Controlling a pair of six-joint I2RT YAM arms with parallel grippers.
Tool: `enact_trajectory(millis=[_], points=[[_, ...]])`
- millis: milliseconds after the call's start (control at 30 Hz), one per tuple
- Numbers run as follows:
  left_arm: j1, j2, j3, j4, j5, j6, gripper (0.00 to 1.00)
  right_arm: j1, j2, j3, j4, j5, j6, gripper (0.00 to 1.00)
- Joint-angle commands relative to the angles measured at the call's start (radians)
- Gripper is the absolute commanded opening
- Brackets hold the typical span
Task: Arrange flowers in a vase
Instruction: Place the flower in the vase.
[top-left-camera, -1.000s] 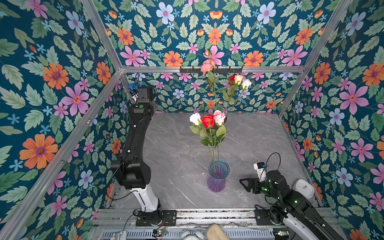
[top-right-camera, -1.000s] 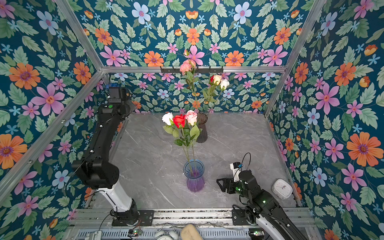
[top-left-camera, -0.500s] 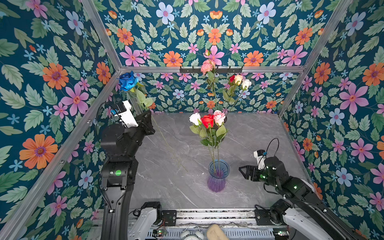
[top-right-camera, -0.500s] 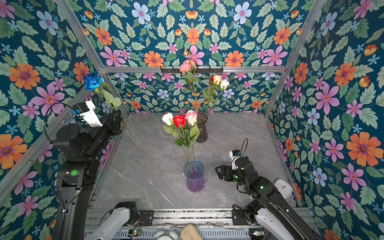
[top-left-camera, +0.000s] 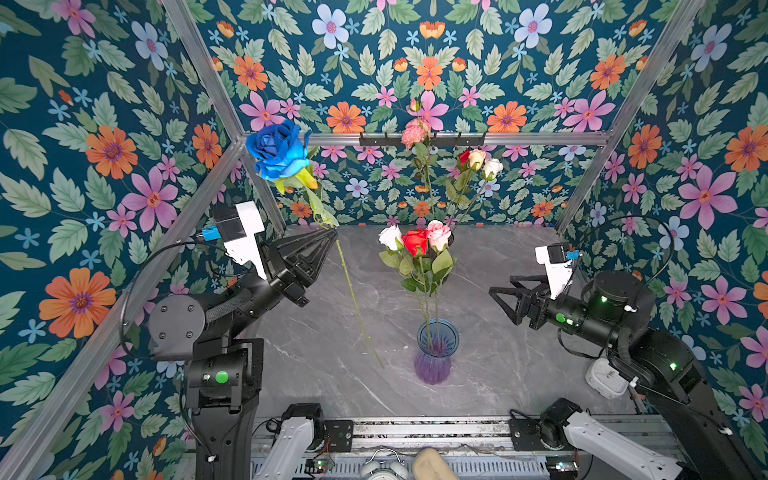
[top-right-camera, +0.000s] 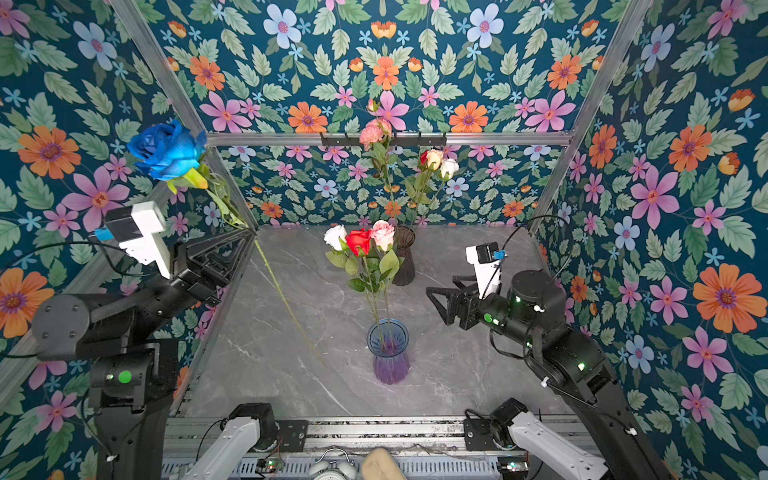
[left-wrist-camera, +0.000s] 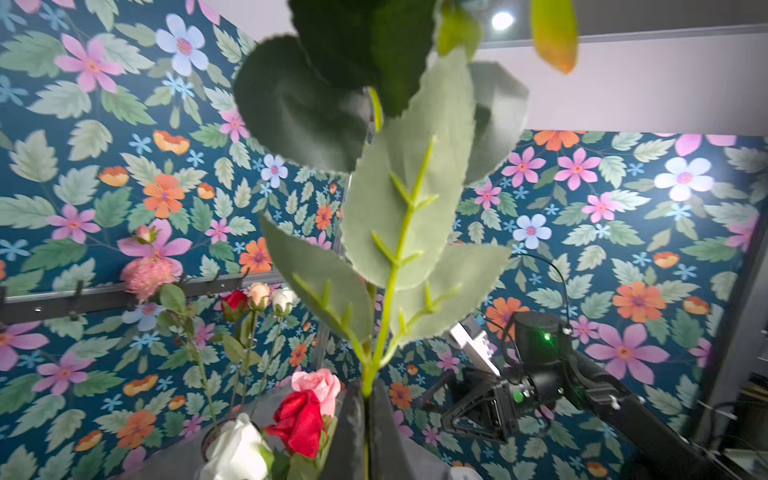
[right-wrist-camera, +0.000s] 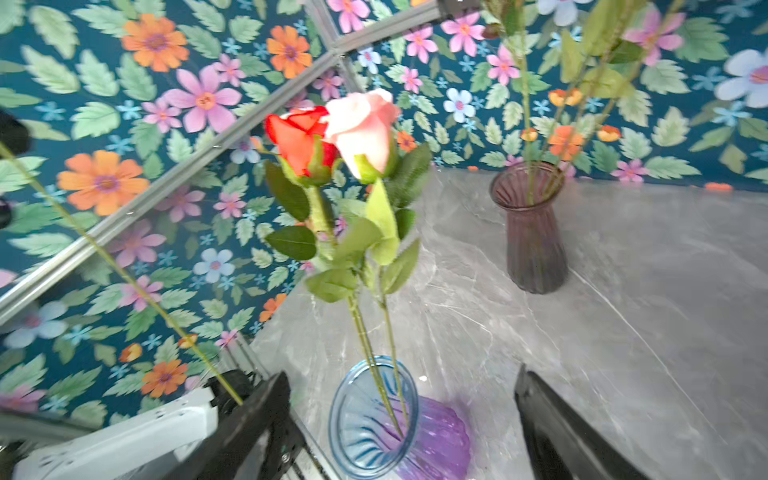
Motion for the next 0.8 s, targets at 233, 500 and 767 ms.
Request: enact_trajectory(millis=[233,500,767], points=[[0.001,0.028,-0.196,0.793,0.082,-0.586,0.00,0.025,0.123,0.082,0.253,-0.618,0.135,0.85],[0.001,0.018,-0.251,0.885,0.046,-0.667,0.00,0.334,0.292,0.253,0.057,-0.337,-0.080,0.84],[-0.002,0.011,-0.335,0.970,0.029,-0.724,0.00,0.337,0.346,0.248,0.240,-0.349,-0.026,0.77]])
